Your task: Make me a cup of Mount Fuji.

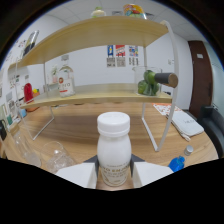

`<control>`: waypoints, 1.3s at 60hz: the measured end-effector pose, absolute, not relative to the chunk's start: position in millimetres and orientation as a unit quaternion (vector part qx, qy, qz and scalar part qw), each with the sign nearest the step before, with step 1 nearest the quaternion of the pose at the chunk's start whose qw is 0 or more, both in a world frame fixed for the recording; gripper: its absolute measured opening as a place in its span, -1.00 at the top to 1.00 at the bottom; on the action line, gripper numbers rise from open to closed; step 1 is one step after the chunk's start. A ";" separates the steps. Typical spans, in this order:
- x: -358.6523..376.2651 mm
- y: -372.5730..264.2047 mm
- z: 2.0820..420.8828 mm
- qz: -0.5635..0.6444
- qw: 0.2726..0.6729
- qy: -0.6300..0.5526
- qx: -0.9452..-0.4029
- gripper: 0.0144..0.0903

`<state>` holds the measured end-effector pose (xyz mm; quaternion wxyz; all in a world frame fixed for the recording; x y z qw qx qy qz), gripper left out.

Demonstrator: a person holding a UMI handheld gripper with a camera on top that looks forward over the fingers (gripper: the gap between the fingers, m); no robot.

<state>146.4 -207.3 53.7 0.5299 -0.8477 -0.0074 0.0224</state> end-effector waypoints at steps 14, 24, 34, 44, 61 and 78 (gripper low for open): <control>155.1 -223.8 69.3 -0.003 0.520 0.002 -0.854 -0.49; 145.9 -251.5 117.4 -0.013 0.514 0.027 -0.857 -0.88; 118.5 -290.7 150.7 -0.034 0.489 0.033 -0.871 -0.86; 74.6 -320.9 160.3 -0.032 0.465 0.031 -0.884 -0.89; 22.6 -344.2 161.7 -0.016 0.447 0.040 -0.893 -0.89; 6.6 -350.8 159.4 -0.026 0.443 0.031 -0.896 -0.89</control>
